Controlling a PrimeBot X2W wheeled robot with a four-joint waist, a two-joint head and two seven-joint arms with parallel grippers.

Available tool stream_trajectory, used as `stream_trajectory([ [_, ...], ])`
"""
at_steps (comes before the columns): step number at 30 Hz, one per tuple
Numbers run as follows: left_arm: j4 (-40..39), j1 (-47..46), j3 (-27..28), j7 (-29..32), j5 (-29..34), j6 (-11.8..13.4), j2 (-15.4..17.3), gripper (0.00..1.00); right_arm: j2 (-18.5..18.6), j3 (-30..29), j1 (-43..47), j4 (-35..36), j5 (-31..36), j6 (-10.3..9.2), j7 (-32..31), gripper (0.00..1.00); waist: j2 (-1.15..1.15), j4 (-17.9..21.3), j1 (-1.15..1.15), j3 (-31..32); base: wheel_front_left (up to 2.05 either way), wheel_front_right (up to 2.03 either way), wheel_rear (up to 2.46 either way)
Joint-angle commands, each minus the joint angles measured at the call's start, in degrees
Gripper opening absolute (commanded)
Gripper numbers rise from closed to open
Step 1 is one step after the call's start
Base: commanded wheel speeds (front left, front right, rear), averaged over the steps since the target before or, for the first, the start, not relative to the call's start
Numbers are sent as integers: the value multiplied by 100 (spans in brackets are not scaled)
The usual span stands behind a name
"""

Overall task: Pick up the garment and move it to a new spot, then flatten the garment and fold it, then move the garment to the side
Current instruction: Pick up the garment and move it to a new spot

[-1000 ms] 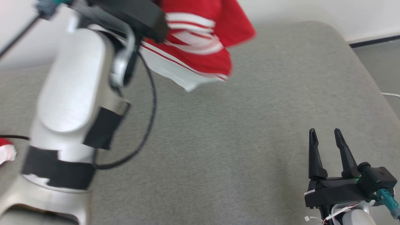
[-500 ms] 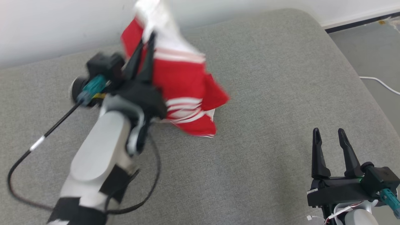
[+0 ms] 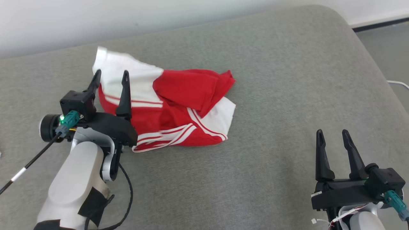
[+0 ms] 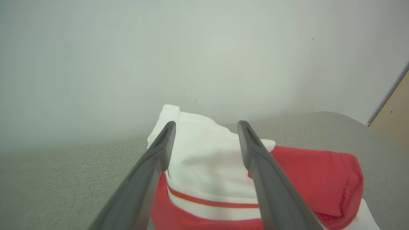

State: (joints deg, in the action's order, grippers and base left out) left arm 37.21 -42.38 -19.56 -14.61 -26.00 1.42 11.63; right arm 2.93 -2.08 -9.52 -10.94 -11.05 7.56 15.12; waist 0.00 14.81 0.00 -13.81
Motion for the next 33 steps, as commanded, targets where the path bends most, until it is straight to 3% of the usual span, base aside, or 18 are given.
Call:
stream_trajectory([
  [1,-109,21,44,-50,100,-30,42,100,-5,2,-57,19,23,-14,4,100,0,-211,0,129,0,0,0],
  [11,-1333,787,494,-60,441,6,215,100,-3,-86,126,70,236,-14,4,100,0,-708,0,509,0,0,0],
  [21,-2730,2243,902,-61,821,-27,418,100,3,-56,389,15,279,-14,4,100,0,-989,0,924,0,0,0],
  [33,-3437,3962,1294,-62,870,-26,156,100,108,35,688,4,187,-14,-68,100,0,-1128,0,1301,0,0,0],
])
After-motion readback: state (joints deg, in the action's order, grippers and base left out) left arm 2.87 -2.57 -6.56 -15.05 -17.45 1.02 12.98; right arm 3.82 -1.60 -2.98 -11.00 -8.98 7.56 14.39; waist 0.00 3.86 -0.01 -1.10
